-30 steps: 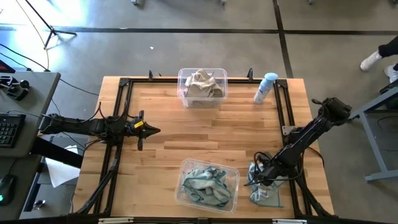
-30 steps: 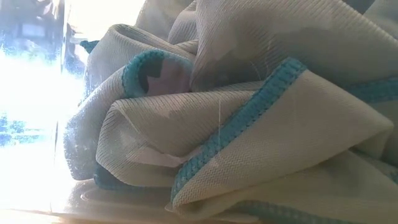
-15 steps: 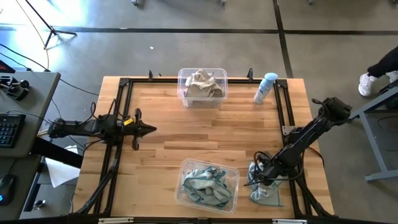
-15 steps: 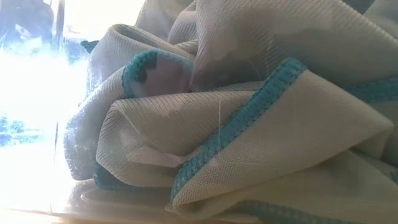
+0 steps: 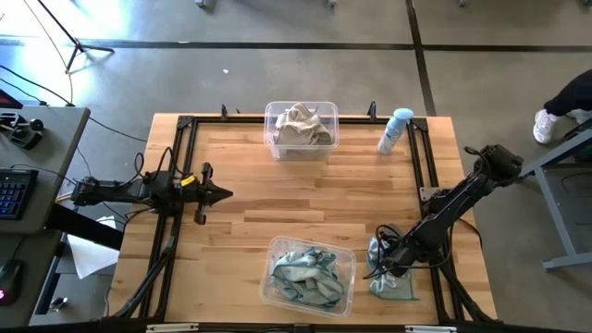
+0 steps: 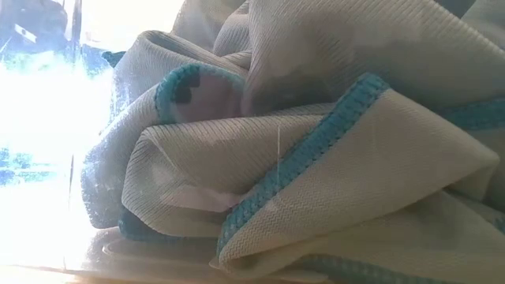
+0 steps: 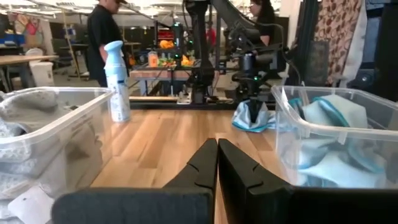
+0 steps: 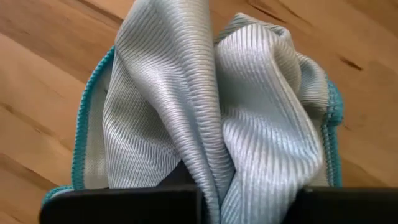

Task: Sort microfiber towel by color & place in baskets
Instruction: Put the blue towel into the bottom transparent bin, then return to home position

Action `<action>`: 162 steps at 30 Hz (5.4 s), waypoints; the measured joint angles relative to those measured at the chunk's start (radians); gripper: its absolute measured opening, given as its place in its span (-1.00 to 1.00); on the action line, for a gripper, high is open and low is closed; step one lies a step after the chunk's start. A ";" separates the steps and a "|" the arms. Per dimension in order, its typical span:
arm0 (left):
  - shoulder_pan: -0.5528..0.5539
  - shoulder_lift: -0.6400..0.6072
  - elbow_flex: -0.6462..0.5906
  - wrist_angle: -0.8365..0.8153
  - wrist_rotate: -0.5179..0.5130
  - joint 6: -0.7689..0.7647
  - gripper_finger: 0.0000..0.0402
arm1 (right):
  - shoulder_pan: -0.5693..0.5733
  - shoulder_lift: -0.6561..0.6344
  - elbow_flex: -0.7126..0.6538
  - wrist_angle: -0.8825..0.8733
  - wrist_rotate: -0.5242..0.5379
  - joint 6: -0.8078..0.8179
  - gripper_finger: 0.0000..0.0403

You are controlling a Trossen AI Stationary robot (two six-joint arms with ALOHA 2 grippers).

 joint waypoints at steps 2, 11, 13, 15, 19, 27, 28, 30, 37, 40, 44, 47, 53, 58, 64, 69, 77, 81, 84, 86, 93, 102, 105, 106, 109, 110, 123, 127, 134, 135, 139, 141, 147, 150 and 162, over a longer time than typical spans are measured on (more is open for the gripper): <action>0.000 0.000 0.000 0.002 -0.004 0.004 -1.00 | -0.001 -0.002 0.009 -0.016 0.004 -0.008 -0.86; 0.000 0.009 0.000 0.001 -0.006 -0.076 -1.00 | -0.002 -0.032 0.203 -0.414 0.155 -0.072 -0.97; 0.000 0.009 0.000 0.001 -0.006 -0.084 -1.00 | -0.002 -0.032 0.265 -0.527 0.181 -0.096 -0.96; 0.000 0.009 0.000 0.001 -0.006 -0.084 -1.00 | -0.002 -0.034 0.337 -0.599 0.223 -0.122 -0.95; 0.000 0.009 0.000 0.001 -0.006 -0.084 -1.00 | -0.002 -0.035 0.479 -0.741 0.332 -0.184 -0.95; 0.000 0.009 0.001 0.001 -0.006 -0.083 -1.00 | -0.002 -0.036 0.766 -0.897 0.550 -0.318 -0.95; 0.000 0.009 0.001 0.001 -0.006 -0.083 -1.00 | -0.002 -0.036 0.800 -0.902 0.578 -0.346 -0.95; 0.000 0.009 0.001 0.001 -0.006 -0.083 -1.00 | -0.002 -0.036 0.871 -0.897 0.630 -0.409 -0.94; 0.000 0.009 0.001 0.001 -0.006 -0.083 -1.00 | -0.005 -0.037 1.059 -0.725 0.731 -0.729 -0.94; 0.000 0.009 0.001 0.001 -0.006 -0.083 -1.00 | -0.016 -0.020 1.103 -0.558 0.710 -0.928 -0.94; 0.000 0.009 0.001 0.001 -0.006 -0.083 -1.00 | -0.038 0.041 1.140 -0.390 0.645 -1.135 -0.94; 0.000 0.009 0.002 0.001 -0.006 -0.083 -1.00 | -0.063 0.100 1.173 -0.347 0.614 -1.228 -0.94; 0.000 0.009 0.002 0.001 -0.006 -0.083 -1.00 | -0.134 0.220 1.221 -0.316 0.507 -1.354 -0.94; 0.000 0.009 0.002 0.001 -0.006 -0.083 -1.00 | -0.210 0.310 1.222 -0.264 0.392 -1.380 -0.94; 0.000 0.009 0.002 0.001 -0.006 -0.083 -1.00 | -0.260 0.406 1.223 -0.198 0.241 -1.398 -0.94; 0.000 0.009 0.002 0.001 -0.005 -0.083 -1.00 | -0.267 0.473 1.223 -0.232 0.150 -1.352 -0.94; 0.000 0.009 0.002 0.001 -0.005 -0.083 -1.00 | -0.265 0.574 1.223 -0.359 0.109 -1.277 -0.94; 0.000 0.009 0.002 0.001 -0.005 -0.083 -1.00 | -0.267 0.628 1.223 -0.372 0.044 -1.279 -0.94; 0.000 0.009 0.002 0.001 -0.005 -0.083 -1.00 | -0.271 0.658 1.223 -0.367 0.009 -1.280 -0.94; 0.000 0.009 0.002 0.001 -0.006 -0.083 -1.00 | -0.274 0.673 1.223 -0.367 -0.012 -1.281 -0.94; 0.000 0.009 0.002 0.001 -0.006 -0.083 -1.00 | -0.277 0.687 1.226 -0.373 -0.019 -1.281 -0.94; 0.000 0.009 0.002 0.001 -0.006 -0.083 -1.00 | -0.277 0.696 1.223 -0.379 -0.019 -1.283 -0.94; 0.000 0.009 0.002 0.001 -0.006 -0.083 -1.00 | -0.277 0.696 1.223 -0.378 -0.019 -1.285 -0.90; -0.001 0.009 0.002 0.002 -0.005 -0.083 -1.00 | -0.278 0.691 1.223 -0.380 -0.017 -1.285 -0.87; -0.001 0.009 0.002 0.001 -0.006 -0.083 -1.00 | -0.279 0.683 1.222 -0.382 -0.015 -1.280 -0.71; 0.000 0.009 0.002 0.001 -0.006 -0.083 -1.00 | -0.279 0.678 1.222 -0.383 -0.015 -1.280 -0.64; 0.000 0.009 0.002 0.001 -0.006 -0.083 -1.00 | -0.279 0.566 1.224 -0.376 -0.007 -1.281 0.00; -0.001 0.009 0.002 0.001 -0.006 -0.083 -1.00 | -0.279 0.530 1.224 -0.377 0.009 -1.310 0.05; -0.001 0.009 0.002 0.001 -0.006 -0.083 -1.00 | -0.283 0.474 1.225 -0.423 0.103 -1.347 0.02; -0.001 0.009 0.002 0.001 -0.006 -0.083 -1.00 | -0.284 0.465 1.225 -0.430 0.115 -1.357 0.00; 0.000 0.009 0.002 0.002 -0.006 -0.083 -1.00 | -0.293 0.438 1.225 -0.452 0.154 -1.419 -0.11; 0.000 0.009 0.002 0.002 -0.006 -0.083 -1.00 | -0.303 0.433 1.225 -0.476 0.160 -1.462 -0.21; -0.001 0.009 0.002 0.001 -0.006 -0.083 -1.00 | -0.352 0.425 1.188 -0.529 0.177 -1.541 -0.72; -0.001 0.009 0.002 0.001 -0.006 -0.083 -1.00 | -0.391 0.402 1.108 -0.502 0.160 -1.563 -0.95; -0.001 0.009 0.002 0.001 -0.006 -0.083 -1.00 | -0.553 -0.001 0.455 0.093 0.006 -1.623 -0.99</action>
